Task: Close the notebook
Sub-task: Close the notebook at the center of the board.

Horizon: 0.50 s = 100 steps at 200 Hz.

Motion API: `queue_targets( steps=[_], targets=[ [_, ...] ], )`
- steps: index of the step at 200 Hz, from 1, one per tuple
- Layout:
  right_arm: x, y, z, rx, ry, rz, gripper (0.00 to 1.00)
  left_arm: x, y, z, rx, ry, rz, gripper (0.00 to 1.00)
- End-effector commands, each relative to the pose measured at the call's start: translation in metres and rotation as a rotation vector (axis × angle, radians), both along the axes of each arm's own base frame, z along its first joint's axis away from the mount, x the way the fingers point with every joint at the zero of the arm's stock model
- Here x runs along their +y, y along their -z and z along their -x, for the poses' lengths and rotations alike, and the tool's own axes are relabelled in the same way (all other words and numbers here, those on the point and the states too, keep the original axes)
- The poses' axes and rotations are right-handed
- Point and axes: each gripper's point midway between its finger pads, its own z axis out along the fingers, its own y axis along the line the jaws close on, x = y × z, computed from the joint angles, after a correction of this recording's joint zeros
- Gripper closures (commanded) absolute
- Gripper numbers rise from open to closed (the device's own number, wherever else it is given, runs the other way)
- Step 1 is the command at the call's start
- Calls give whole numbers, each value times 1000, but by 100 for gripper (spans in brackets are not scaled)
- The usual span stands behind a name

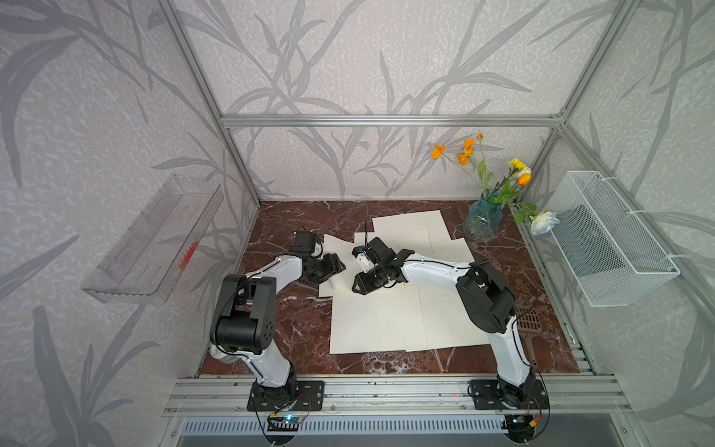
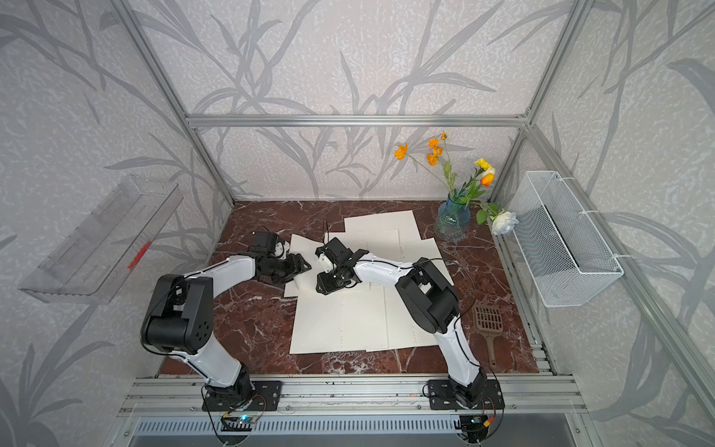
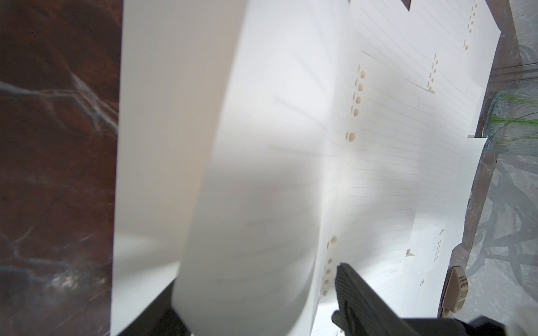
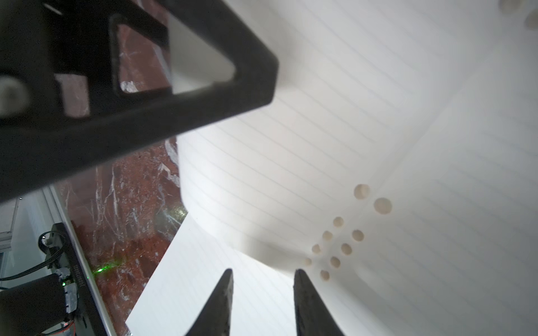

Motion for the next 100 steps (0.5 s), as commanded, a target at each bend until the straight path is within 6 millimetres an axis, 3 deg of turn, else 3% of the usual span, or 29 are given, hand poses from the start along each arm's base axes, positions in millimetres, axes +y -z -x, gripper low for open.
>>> queue_targets(
  steps=[1, 100],
  targets=[
    [-4, -34, 3, -52, -14, -29, 62, -4, -3, -11, -19, 18, 4, 26],
    [-73, -40, -24, -58, 177, 14, 56, -33, -41, -32, -144, 99, 151, 24]
  ],
)
